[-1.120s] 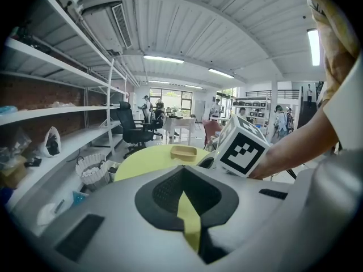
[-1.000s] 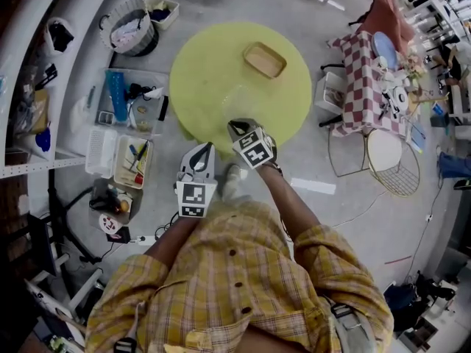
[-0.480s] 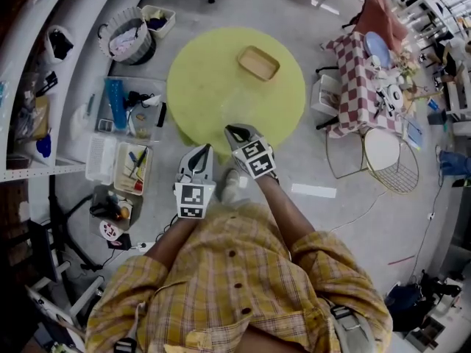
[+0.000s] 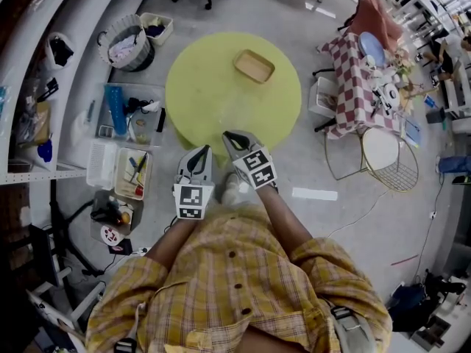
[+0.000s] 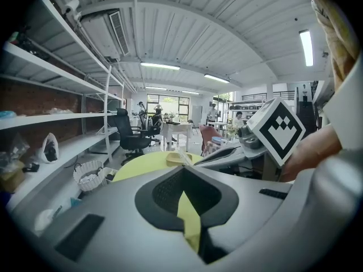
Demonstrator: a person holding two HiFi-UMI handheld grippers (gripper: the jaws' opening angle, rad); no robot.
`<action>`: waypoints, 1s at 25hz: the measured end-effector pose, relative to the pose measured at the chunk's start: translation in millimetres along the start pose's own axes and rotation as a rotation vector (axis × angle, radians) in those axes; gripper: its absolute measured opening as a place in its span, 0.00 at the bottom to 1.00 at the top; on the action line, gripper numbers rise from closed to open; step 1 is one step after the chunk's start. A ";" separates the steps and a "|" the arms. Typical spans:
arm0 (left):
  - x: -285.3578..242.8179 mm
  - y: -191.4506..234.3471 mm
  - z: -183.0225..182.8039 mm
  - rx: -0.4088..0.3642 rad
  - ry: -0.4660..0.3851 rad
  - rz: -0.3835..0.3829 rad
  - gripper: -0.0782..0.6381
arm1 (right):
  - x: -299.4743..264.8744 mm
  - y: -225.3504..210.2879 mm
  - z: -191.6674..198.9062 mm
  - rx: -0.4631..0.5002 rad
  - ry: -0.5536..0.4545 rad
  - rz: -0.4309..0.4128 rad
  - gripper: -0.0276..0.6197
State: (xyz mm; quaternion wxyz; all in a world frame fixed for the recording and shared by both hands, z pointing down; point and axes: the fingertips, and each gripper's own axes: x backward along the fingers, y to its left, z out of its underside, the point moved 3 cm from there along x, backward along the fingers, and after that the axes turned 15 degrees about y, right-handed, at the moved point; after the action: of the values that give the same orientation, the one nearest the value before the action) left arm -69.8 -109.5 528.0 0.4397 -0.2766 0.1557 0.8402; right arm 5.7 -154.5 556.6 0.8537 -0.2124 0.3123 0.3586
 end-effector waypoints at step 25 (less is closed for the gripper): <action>8.8 -13.5 -3.6 -0.023 -0.012 0.040 0.11 | 46.3 19.1 6.2 -0.022 -0.114 0.008 0.06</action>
State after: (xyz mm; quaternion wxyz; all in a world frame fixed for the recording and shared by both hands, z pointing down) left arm -61.5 -97.9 519.6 0.4208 -0.2731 0.1489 0.8521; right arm 19.1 -116.1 526.6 0.8663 -0.1996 0.2602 0.3768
